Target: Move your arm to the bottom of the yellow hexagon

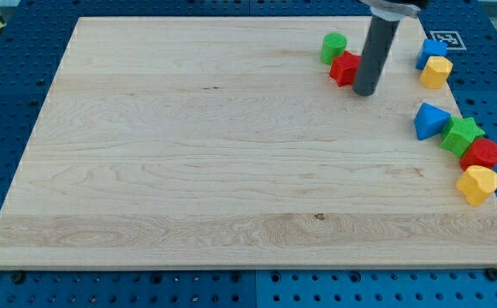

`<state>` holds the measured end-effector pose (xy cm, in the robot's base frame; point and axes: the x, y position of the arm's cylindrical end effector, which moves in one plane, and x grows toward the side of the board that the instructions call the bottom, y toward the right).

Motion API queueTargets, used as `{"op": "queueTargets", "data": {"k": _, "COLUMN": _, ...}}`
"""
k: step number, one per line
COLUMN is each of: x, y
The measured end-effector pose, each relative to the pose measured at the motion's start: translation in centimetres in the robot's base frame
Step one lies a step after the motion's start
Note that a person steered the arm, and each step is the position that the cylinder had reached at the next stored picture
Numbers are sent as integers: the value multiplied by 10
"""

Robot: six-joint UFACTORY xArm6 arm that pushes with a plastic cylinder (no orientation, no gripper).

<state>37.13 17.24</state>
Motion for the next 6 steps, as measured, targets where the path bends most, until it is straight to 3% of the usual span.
{"op": "queueTargets", "data": {"k": 2, "x": -25, "y": 2}}
{"op": "queueTargets", "data": {"k": 6, "x": -8, "y": 42}}
